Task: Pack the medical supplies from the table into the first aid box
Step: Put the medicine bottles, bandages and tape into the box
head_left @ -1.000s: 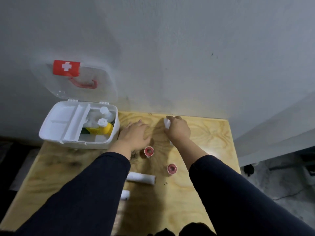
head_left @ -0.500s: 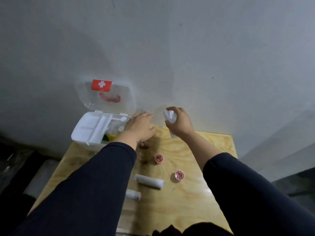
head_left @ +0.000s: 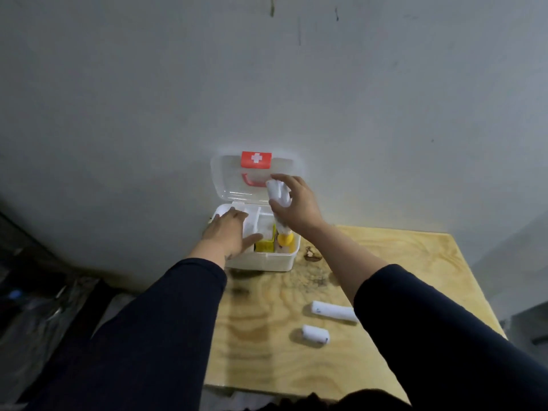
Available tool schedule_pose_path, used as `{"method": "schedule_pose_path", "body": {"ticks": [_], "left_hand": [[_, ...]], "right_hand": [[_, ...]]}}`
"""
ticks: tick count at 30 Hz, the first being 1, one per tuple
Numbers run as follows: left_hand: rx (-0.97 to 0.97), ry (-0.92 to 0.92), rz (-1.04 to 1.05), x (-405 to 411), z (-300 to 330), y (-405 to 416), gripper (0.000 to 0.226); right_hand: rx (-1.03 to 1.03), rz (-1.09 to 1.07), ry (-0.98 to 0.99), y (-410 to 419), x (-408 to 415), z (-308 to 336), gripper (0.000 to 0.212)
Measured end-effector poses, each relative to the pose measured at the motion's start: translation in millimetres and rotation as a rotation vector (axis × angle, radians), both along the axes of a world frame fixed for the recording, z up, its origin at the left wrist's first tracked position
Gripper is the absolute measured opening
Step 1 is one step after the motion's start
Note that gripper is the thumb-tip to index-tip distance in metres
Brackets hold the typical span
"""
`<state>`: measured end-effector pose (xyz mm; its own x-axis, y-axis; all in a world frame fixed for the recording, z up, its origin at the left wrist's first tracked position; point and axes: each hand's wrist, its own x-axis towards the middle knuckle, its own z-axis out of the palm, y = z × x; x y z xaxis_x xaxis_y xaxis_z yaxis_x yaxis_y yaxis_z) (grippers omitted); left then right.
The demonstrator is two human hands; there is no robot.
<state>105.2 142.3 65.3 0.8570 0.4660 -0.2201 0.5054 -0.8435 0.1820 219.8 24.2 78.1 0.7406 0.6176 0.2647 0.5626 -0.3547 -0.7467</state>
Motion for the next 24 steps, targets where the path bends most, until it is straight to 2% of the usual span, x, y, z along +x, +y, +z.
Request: {"method": "schedule_pose_path", "body": {"ticks": [5, 12, 18, 24], "left_hand": [[-0.043, 0.055, -0.051, -16.3, -34.3, 24.8, 0.079], [0.028, -0.034, -0.177, -29.7, -61.7, 31.3, 0.067], [0.079, -0.012, -0.194, -29.0, -69.4, 32.8, 0.070], [0.099, 0.002, -0.211, -28.7, -69.6, 32.4, 0.069]], "right_hand": [[0.025, -0.034, 0.013, 28.6, -33.2, -32.9, 0.043], [-0.088, -0.129, -0.025, 31.6, -59.5, -76.5, 0.042], [-0.213, -0.186, 0.035, 27.1, -67.4, -76.8, 0.044], [-0.105, -0.226, -0.010, 0.5, -73.3, -60.9, 0.035]]}}
